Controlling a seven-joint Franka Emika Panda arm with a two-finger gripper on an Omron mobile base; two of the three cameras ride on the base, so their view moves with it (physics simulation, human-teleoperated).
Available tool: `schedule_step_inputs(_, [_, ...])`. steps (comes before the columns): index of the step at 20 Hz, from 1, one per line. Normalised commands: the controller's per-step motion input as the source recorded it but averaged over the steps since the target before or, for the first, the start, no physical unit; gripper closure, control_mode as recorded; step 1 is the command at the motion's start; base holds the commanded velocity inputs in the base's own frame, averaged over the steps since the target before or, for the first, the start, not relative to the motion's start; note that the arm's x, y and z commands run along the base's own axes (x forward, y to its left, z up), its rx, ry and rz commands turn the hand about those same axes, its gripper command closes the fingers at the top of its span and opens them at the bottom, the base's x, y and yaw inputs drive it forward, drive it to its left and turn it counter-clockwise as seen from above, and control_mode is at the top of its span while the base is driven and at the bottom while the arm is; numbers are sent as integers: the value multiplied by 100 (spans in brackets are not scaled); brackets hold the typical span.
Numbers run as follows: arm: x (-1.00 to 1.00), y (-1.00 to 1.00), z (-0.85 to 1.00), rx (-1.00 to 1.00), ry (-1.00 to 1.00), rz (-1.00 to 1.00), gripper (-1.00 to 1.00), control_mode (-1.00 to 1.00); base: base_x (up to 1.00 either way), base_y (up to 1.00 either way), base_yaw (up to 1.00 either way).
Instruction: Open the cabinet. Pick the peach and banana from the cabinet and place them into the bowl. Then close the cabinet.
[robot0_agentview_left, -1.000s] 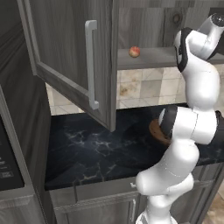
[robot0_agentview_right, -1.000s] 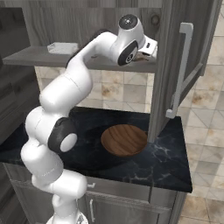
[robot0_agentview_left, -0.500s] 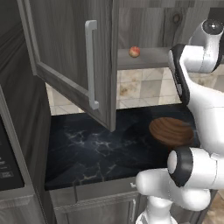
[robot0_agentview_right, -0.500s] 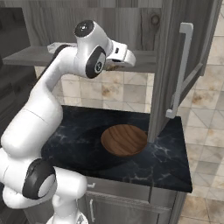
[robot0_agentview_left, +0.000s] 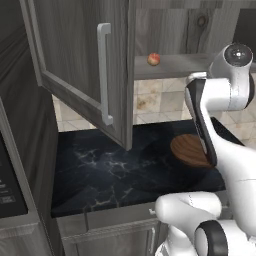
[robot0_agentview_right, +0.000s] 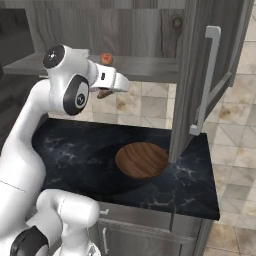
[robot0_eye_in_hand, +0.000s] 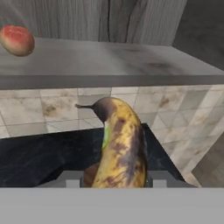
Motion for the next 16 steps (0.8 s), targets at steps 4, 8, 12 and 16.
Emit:
schedule_step_inputs(4, [-59,1,-3,2,2,0,100,-100,0,0,0])
schedule_step_inputs(8, [-100,0,-12,6,14,-3,100,-100,0,0,0])
schedule_step_inputs(12, [-85,0,-24,0,13,0,100,-100,0,0,0])
schedule_step_inputs(16, [-2,0,-4,0,2,0,100,-100,0,0,0])
